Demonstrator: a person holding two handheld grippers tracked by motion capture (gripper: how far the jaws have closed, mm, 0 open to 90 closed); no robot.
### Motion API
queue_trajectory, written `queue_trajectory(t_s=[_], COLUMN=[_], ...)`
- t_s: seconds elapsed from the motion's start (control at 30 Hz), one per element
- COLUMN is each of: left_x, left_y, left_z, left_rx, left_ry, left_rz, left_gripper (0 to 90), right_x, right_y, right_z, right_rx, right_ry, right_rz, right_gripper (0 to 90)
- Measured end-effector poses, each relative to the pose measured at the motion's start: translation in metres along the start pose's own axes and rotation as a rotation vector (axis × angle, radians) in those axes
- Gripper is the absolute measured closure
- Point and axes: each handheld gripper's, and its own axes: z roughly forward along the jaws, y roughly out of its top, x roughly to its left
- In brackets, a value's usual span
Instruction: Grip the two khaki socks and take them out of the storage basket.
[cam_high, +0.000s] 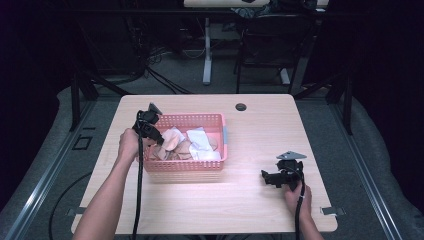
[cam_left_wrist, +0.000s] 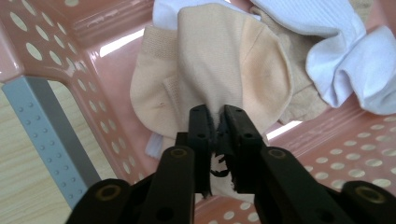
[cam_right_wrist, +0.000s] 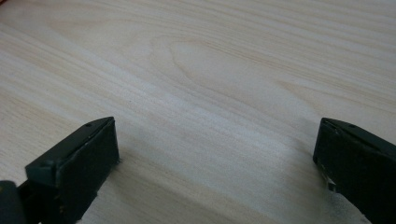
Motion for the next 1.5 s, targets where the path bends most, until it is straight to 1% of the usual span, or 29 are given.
queue_trajectory(t_s=[0.1,0.13,0.27,0.57,0.6,0.63,0.8,0.83,0.93,1.17,1.2,1.33,1.5], left_x=[-0.002,-0.003,-0.005,-0.011,-0.012,-0.012,-0.015,-0.015,-0.017,-0.019,-0.019,-0.021,-0.023], left_y=[0.001,0.001,0.003,0.011,0.011,0.012,0.016,0.016,0.018,0.022,0.023,0.025,0.027], left_z=[-0.005,-0.006,-0.016,-0.04,-0.042,-0.044,-0.055,-0.055,-0.062,-0.073,-0.075,-0.083,-0.093], left_rx=[0.003,0.004,-0.021,-0.045,-0.05,-0.05,-0.063,-0.063,-0.072,-0.081,-0.087,-0.1,-0.115], left_ry=[0.013,0.011,0.011,0.031,0.038,0.034,0.043,0.043,0.054,0.057,0.057,0.055,0.064], left_rz=[0.02,0.019,0.028,0.06,0.061,0.061,0.069,0.069,0.081,0.081,0.082,0.084,0.09], left_gripper=[85.5,85.6,85.9,85.9,86.0,86.0,86.0,85.9,86.0,85.9,85.9,85.9,85.9], right_x=[0.0,0.0,0.0,0.0,0.0,0.0,0.0,0.0,0.0,0.0,0.0,0.0,0.0], right_y=[0.0,0.0,0.0,0.0,0.0,0.0,0.0,0.0,0.0,0.0,0.0,0.0,0.0], right_z=[0.0,0.0,0.0,0.0,0.0,0.0,0.0,0.0,0.0,0.0,0.0,0.0,0.0], right_rx=[0.0,0.0,0.0,0.0,0.0,0.0,0.0,0.0,0.0,-0.001,0.006,0.006,0.005], right_ry=[0.0,0.0,0.0,0.0,0.0,0.0,0.0,0.0,0.0,0.001,-0.002,-0.002,-0.001], right_rz=[0.0,0.0,0.0,0.0,0.0,0.0,0.0,0.0,0.0,0.001,-0.006,-0.006,-0.005], right_gripper=[0.0,0.0,0.0,0.0,0.0,0.0,0.0,0.0,0.0,0.0,0.0,0.0,0.0])
